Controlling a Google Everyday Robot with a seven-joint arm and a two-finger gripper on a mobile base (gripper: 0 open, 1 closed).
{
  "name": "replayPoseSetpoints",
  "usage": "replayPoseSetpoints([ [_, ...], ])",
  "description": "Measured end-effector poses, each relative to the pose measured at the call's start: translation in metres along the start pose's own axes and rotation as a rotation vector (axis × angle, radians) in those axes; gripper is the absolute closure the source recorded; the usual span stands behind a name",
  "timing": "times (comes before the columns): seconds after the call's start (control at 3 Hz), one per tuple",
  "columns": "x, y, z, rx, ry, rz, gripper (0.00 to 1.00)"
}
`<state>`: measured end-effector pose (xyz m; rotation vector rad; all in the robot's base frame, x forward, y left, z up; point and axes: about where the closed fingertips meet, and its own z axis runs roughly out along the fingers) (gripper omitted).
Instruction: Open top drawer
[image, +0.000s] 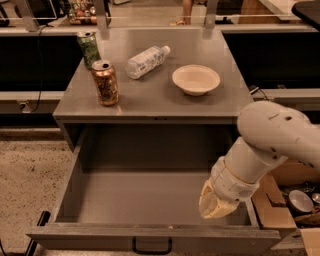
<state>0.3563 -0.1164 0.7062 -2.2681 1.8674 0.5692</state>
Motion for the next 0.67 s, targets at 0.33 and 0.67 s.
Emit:
replayPoseSetpoints([
  [0.33,-0.018,-0.002,-0.041,0.103,-0.034,-0.075,1.00],
  [0.67,-0.027,-0.006,-0.066,0.154,-0.120,-0.128,1.00],
])
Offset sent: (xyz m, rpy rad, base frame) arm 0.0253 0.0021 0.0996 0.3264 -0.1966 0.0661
